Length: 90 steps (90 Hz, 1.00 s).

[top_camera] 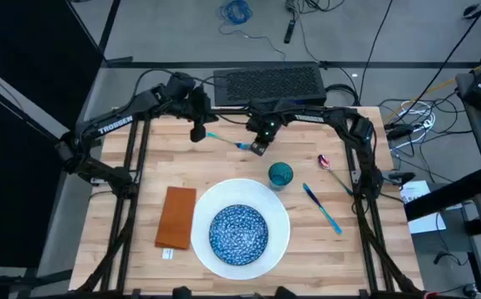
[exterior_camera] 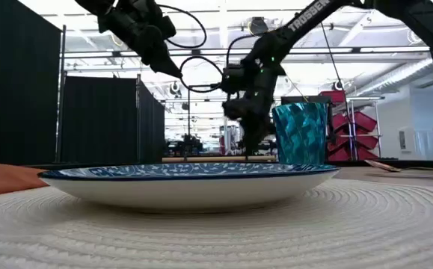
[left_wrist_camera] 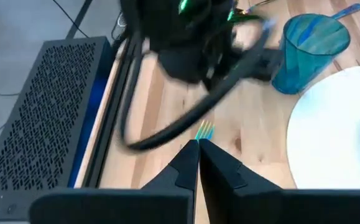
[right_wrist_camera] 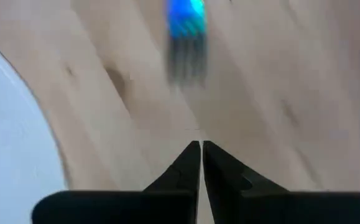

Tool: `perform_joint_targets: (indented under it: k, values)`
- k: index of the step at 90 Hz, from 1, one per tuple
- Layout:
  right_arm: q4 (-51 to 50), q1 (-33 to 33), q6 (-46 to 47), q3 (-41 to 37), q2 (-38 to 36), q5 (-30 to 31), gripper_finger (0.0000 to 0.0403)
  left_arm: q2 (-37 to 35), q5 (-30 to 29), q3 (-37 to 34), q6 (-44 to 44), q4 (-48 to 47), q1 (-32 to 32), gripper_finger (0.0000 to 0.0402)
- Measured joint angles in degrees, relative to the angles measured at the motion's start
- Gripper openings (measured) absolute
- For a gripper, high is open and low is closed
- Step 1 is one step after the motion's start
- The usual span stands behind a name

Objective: Set table place
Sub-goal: Stack the blue fork on top of the brown table napkin

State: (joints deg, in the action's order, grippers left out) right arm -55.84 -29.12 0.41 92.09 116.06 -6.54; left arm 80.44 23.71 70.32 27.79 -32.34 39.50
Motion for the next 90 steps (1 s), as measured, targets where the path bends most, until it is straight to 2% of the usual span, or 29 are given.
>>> perform_joint_targets:
  k: [8, 14, 32, 43, 50, 71, 90]
  values:
    - [-7.09, 0.02, -1.21, 0.0, -4.39, 7.49, 0.0032, 0.0, -0.18, 0.02, 0.13, -1.24, 1.22, 0.0]
    - [-10.59, -0.02, -1.38, -0.02, -8.32, 10.53, 0.0044, 0.12, -0.22, 0.02, 0.13, -3.14, 2.05, 0.0]
    - [-11.74, -0.2, -2.19, -0.03, -23.19, 11.03, 0.0073, 3.76, -0.93, 0.04, -1.76, -6.45, 2.74, 0.0]
    - [-9.81, -0.07, -1.48, -2.93, -34.13, 11.0, 0.0085, 7.61, -8.52, 0.04, -3.3, -7.12, 2.09, 0.0]
    - [-5.24, -0.01, -0.99, -7.73, -41.74, 10.99, 0.0089, 10.39, -11.78, 0.04, -3.37, -6.99, 1.15, 0.0]
    - [10.53, 0.33, 1.31, -30.06, -62.55, 10.92, 0.0091, 19.97, -10.01, 1.05, -1.51, -4.73, -4.76, 0.0]
    - [22.06, 0.37, 5.18, -44.69, -74.15, 10.71, 0.0091, 23.16, -21.62, 2.94, 6.18, -3.9, -10.59, 0.0]
